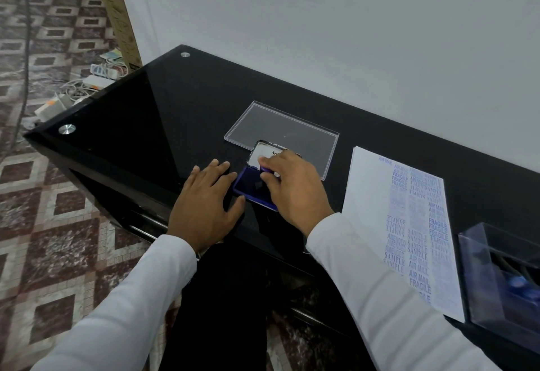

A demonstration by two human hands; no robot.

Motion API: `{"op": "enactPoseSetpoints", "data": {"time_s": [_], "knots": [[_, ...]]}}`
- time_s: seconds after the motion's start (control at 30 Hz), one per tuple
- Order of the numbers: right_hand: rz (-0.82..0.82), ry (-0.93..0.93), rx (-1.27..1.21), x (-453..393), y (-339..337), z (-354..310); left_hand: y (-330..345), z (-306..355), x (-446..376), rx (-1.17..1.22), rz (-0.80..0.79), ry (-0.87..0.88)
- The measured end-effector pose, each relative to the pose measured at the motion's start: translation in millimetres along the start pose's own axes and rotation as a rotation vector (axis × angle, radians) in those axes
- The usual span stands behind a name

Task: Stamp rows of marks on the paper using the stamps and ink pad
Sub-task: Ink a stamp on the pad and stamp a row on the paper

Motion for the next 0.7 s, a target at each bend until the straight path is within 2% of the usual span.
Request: {"op": "enactPoseSetpoints", "data": {"time_s": [0.7], "knots": [[0.005, 0.034, -0.034, -0.8, -1.4, 2.0, 1.0, -1.2, 0.0, -0.013, 0.018, 0.002]]}}
Point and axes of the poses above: each hand's wrist, its own x-axis away from the middle knuckle, its own y-axis out of the palm, z = x × y, the point moved 9 cm from there along -x, towards the middle knuckle, and after that the axes turned 1 degree about y, right-handed, at the moved point
